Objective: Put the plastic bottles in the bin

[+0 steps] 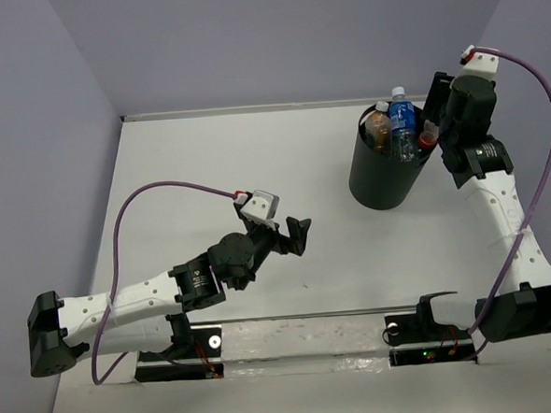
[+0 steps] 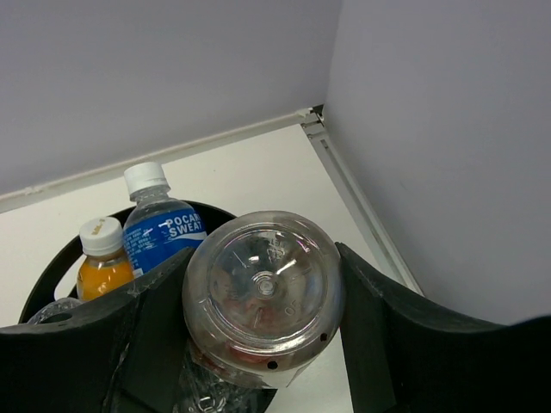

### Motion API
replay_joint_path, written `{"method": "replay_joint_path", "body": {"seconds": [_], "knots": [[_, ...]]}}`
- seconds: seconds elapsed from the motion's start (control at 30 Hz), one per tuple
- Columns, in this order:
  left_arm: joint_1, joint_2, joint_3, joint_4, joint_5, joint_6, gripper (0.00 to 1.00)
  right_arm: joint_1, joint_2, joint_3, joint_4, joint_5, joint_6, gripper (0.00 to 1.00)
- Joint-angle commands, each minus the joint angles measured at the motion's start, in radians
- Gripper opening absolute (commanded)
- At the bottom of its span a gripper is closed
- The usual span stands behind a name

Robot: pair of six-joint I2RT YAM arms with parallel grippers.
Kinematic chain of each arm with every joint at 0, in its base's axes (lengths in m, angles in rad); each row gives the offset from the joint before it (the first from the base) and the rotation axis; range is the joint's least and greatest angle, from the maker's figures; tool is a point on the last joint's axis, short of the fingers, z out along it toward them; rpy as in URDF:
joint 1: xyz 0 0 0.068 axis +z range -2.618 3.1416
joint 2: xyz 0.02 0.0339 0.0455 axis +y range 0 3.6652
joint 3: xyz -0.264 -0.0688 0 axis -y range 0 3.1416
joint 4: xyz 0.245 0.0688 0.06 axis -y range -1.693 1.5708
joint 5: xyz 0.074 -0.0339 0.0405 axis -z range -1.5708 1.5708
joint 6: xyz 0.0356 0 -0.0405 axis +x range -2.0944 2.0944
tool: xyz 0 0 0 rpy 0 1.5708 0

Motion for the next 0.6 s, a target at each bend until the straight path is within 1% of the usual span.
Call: {"method": "replay_joint_path", "body": {"seconds": [0.0, 0.13, 0.23, 0.4, 0.43, 0.47, 0.5, 0.57], "knots": [[-0.001, -0.009, 0.0, 0.065, -0.019, -0.003, 0.99, -0.003, 0.016, -0.02, 0.139, -0.018, -0.041, 0.1], [0.0, -0.006, 0.007, 0.059, -0.023, 0.0, 0.99, -0.003, 0.028, -0.089, 0.211, -0.082, -0.072, 0.1], [0.0, -0.007, 0.006, 0.065, -0.022, -0.006, 0.99, -0.003, 0.028, -0.149, 0.265, -0.093, -0.075, 0.1], [0.002, 0.014, 0.018, 0.07, -0.002, -0.028, 0.99, -0.003, -0.001, -0.31, 0.353, -0.096, -0.055, 0.11], [0.002, 0.016, 0.023, 0.07, 0.0, -0.037, 0.99, -0.003, -0.03, -0.343, 0.401, -0.11, -0.055, 0.12], [0.002, 0.02, 0.026, 0.067, 0.012, -0.046, 0.99, -0.003, -0.041, -0.38, 0.465, -0.137, -0.055, 0.15], [0.002, 0.023, 0.03, 0.07, 0.023, -0.06, 0.99, -0.003, -0.05, -0.424, 0.478, -0.147, -0.055, 0.16], [0.002, 0.026, 0.032, 0.073, 0.033, -0.077, 0.99, -0.003, -0.058, -0.449, 0.485, -0.159, -0.024, 0.21]]}}
